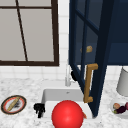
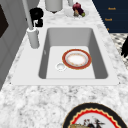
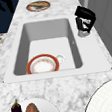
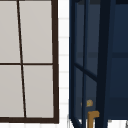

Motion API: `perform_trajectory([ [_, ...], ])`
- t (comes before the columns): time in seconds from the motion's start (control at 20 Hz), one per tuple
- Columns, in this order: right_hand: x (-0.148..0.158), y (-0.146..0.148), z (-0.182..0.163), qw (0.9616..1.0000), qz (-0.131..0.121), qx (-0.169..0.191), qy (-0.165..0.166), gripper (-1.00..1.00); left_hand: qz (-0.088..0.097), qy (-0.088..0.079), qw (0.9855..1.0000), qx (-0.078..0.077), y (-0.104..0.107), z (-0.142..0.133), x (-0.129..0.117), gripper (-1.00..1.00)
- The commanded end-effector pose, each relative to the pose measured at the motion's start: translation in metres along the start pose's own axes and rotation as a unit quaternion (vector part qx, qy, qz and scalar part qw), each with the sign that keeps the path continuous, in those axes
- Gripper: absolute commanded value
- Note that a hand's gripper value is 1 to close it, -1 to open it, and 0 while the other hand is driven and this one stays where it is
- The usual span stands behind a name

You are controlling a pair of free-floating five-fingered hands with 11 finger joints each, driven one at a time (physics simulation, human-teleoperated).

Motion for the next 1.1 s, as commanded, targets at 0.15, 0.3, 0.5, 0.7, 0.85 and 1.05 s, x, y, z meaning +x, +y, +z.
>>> perform_trajectory([
  [0.15,0.013,-0.028,0.011,0.9996,0.023,-0.012,-0.012,1.00,0.000,0.000,1.0000,0.000,0.000,0.000,0.000,0.00],
  [0.3,0.015,-0.028,0.012,0.9994,0.029,-0.015,-0.007,1.00,0.000,0.000,1.0000,0.000,0.000,0.000,0.000,0.00],
  [0.5,0.018,-0.032,0.013,0.9992,0.038,-0.016,0.002,1.00,0.000,0.000,1.0000,0.000,0.000,0.000,0.000,0.00],
  [0.7,0.023,-0.035,0.014,0.9988,0.044,-0.017,0.012,1.00,0.000,0.000,1.0000,0.000,0.000,0.000,0.000,0.00],
  [0.85,0.027,-0.035,0.015,0.9982,0.052,-0.019,0.021,1.00,0.000,0.000,1.0000,0.000,0.000,0.000,0.000,0.00],
  [1.05,0.031,-0.035,0.016,0.9973,0.063,-0.021,0.033,1.00,0.000,0.000,1.0000,0.000,0.000,0.000,0.000,0.00],
])
